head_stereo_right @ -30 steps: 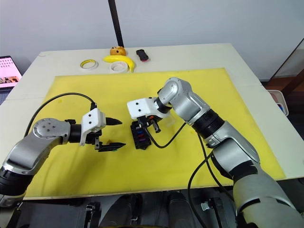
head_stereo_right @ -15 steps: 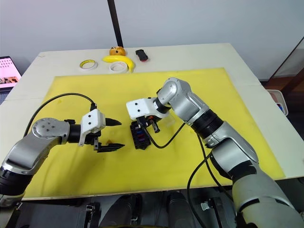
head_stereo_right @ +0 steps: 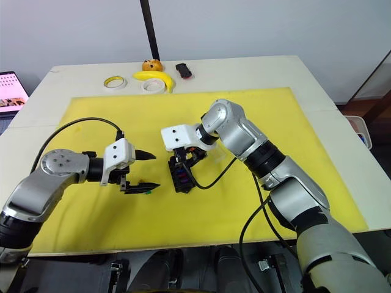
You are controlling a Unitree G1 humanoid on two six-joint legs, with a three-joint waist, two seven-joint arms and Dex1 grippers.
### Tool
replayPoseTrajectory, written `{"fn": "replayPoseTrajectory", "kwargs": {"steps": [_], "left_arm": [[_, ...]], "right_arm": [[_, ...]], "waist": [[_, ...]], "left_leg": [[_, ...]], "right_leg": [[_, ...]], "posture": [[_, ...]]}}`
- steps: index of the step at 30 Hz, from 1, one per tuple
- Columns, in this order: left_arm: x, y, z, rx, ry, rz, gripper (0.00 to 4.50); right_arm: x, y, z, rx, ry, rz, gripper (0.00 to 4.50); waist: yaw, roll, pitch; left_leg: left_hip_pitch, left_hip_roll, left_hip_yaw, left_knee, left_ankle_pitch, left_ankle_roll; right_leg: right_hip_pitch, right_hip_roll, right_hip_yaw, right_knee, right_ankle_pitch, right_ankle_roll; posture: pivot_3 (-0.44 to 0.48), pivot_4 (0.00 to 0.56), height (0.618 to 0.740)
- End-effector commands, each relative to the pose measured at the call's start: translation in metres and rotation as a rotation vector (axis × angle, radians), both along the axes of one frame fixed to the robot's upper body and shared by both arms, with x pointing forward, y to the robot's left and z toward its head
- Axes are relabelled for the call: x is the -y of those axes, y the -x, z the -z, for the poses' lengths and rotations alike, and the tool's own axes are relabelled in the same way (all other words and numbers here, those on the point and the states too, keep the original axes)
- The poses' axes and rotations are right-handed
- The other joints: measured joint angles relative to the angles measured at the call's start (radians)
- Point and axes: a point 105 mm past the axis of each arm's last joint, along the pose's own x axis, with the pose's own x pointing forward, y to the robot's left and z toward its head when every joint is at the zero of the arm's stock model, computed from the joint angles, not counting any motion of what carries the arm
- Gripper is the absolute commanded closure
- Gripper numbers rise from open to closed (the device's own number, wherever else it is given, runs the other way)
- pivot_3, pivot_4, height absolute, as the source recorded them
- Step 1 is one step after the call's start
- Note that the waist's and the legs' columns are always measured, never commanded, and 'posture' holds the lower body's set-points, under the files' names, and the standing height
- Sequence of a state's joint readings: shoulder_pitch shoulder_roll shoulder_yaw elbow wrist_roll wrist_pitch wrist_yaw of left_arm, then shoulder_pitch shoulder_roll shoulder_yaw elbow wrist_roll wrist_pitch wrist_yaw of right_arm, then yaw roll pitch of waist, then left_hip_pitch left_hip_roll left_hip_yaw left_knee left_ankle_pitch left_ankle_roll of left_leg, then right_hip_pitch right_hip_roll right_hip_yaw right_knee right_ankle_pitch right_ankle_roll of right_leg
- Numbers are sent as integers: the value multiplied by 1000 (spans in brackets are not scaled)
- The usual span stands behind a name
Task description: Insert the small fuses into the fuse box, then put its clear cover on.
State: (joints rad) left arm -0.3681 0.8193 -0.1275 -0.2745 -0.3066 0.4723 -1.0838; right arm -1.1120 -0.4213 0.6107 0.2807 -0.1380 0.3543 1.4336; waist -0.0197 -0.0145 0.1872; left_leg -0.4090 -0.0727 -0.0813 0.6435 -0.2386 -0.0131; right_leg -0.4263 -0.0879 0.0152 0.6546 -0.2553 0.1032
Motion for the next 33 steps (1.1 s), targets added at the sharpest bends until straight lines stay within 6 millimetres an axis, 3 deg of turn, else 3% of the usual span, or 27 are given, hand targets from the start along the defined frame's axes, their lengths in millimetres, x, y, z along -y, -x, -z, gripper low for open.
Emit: {"fn": "replayPoseTrajectory", "kwargs": {"steps": [1,7,11,14,17,24,29,33], "left_arm": [[-1,-3,-10,46,-1,4,0],[-4,-6,-12,48,0,-5,0],[-6,-9,-15,52,-2,-9,0],[-7,-10,-15,54,-5,-9,0],[-6,-10,-14,52,-6,-5,0],[-4,-10,-15,50,-6,2,0],[-4,-8,-14,45,-9,4,0],[-3,-6,-14,45,-7,6,0]], "right_arm": [[-3,3,-35,-10,-95,-14,2094],[2,11,-56,-80,-212,-22,2094],[5,12,-51,-125,-320,-11,2094],[6,16,-44,-205,-430,-3,2891],[9,19,-37,-299,-525,29,4384],[11,14,-25,-394,-608,101,4456],[12,3,-7,-359,-572,162,4456],[11,5,-5,-372,-571,152,4456]], "waist": [[1,0,0],[2,0,0],[1,0,0],[2,0,0],[-1,0,0],[0,0,0],[1,0,0],[0,0,0]], "left_leg": [[0,0,0,0,0,0],[0,0,0,0,0,0],[0,0,0,0,0,0],[0,0,0,0,0,0],[0,0,0,0,0,0],[0,0,0,0,0,0],[0,0,0,0,0,0],[0,0,0,0,0,0]], "right_leg": [[0,0,0,0,0,0],[0,0,0,0,0,0],[0,0,0,0,0,0],[0,0,0,0,0,0],[0,0,0,0,0,0],[0,0,0,0,0,0],[0,0,0,0,0,0],[0,0,0,0,0,0]], "posture": [[0,150,740],[0,150,740],[0,150,740],[0,150,740],[0,150,740],[0,150,740],[0,150,740],[0,150,740]]}}
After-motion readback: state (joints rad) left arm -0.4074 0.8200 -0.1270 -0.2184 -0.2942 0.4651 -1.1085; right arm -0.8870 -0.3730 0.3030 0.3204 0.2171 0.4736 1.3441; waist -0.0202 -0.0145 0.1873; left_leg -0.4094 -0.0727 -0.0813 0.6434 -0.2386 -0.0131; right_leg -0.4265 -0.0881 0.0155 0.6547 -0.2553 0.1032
